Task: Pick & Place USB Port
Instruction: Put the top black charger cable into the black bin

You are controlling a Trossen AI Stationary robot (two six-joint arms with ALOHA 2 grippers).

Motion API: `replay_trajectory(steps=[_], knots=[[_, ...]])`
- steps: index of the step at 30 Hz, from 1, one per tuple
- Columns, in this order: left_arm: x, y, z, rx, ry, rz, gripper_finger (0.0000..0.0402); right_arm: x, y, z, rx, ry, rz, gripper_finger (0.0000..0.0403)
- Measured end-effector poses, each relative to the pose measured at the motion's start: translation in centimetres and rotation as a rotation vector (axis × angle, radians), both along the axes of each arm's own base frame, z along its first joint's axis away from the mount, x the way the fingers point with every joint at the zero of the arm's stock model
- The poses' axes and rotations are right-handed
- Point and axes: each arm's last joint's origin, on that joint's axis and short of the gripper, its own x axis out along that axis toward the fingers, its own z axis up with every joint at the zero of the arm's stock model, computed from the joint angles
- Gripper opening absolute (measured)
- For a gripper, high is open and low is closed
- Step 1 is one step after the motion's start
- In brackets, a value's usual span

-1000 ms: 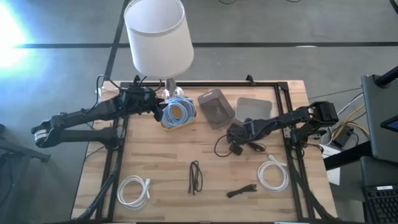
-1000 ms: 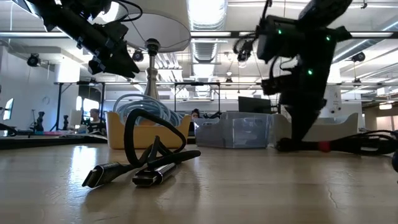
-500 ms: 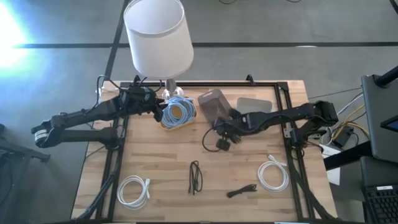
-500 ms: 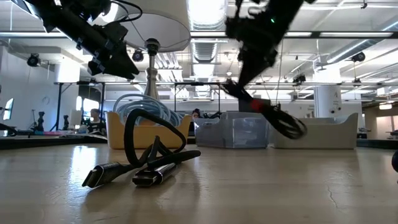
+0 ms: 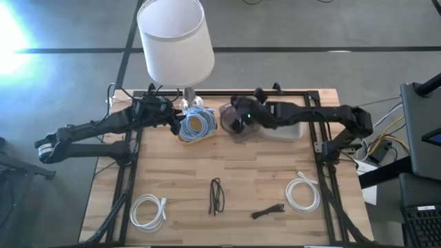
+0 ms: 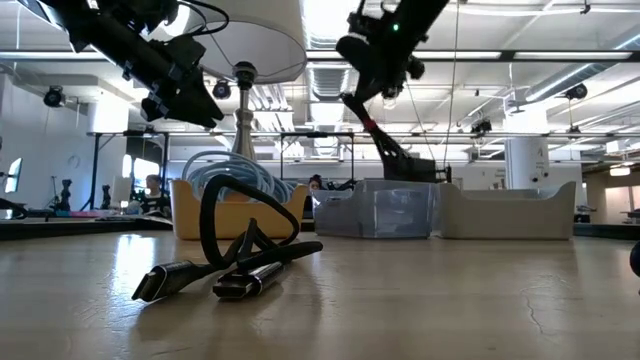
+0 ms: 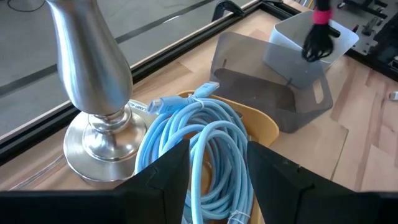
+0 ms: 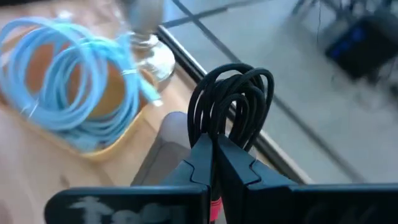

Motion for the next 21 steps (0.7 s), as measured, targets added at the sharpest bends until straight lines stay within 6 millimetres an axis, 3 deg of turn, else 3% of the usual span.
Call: replay_trajectory(steps=[3,8,21], knots=[[0.0,0.0,0.0,0.006,0.005,-0.004,0.0163,-0.2,-1.6,-1.6,0.092,-0.014,-0.089,0.0008],[0.0,0.0,0.0,0.015,0.013,-0.010,0.0163,-0.2,-2.3,-3.8,0.238,-0.047,-0.124,0.0008],[0.0,0.0,0.0,0.015,0.013,-0.011,0.0163,2.1,-3.6,-8.9,0.264,0.104,-0.145,0.0019]])
